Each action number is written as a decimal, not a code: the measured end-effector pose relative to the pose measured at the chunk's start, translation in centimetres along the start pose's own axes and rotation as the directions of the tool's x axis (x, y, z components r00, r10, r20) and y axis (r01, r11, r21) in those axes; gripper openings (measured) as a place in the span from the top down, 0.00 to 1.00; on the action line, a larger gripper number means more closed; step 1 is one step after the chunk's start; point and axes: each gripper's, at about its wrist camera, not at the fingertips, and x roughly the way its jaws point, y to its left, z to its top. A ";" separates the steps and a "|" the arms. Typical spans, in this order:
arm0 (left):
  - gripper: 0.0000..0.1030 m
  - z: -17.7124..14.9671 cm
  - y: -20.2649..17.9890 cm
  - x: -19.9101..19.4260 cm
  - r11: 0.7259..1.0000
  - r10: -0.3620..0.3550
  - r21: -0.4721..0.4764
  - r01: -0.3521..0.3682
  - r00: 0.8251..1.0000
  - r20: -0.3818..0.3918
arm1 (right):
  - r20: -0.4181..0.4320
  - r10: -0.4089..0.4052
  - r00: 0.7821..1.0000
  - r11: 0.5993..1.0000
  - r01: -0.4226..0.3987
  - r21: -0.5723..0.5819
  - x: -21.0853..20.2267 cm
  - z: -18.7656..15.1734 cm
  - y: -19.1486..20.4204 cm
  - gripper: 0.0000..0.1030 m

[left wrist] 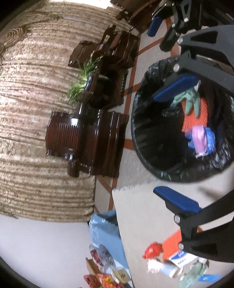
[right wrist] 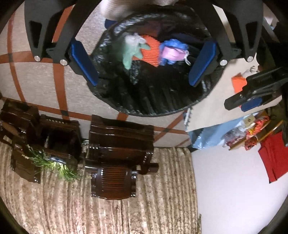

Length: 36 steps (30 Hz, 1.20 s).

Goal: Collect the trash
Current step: 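Move both tools back over the remaining trash on the table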

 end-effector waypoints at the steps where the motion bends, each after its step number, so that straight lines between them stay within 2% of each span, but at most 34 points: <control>1: 0.07 -0.3 0.7 -0.6 1.000 0.009 -0.007 -0.009 1.000 0.009 | 0.001 0.006 1.000 1.000 -0.006 -0.006 -0.1 0.0 0.4 0.05; 6: 0.06 -1.4 3.2 -3.1 0.997 0.075 -0.027 -0.074 0.997 0.026 | 0.003 0.036 0.999 0.999 -0.036 -0.037 -0.2 0.4 2.7 0.05; 12: 0.06 -3.3 7.3 -6.1 0.981 0.182 -0.067 -0.180 0.983 0.028 | -0.006 0.098 0.995 0.993 -0.098 -0.069 0.4 0.6 6.0 0.05; 17: 0.06 -4.5 11.1 -8.5 0.957 0.274 -0.112 -0.269 0.961 0.028 | -0.019 0.157 0.987 0.982 -0.158 -0.103 1.3 0.6 9.5 0.05; 25: 0.06 -6.5 16.9 -11.5 0.902 0.401 -0.177 -0.393 0.916 0.012 | -0.038 0.246 0.969 0.950 -0.248 -0.190 2.5 0.9 15.5 0.05; 36: 0.07 -8.9 22.5 -13.0 0.840 0.503 -0.216 -0.498 0.864 -0.037 | -0.101 0.362 0.927 0.886 -0.376 -0.272 5.5 0.9 23.9 0.05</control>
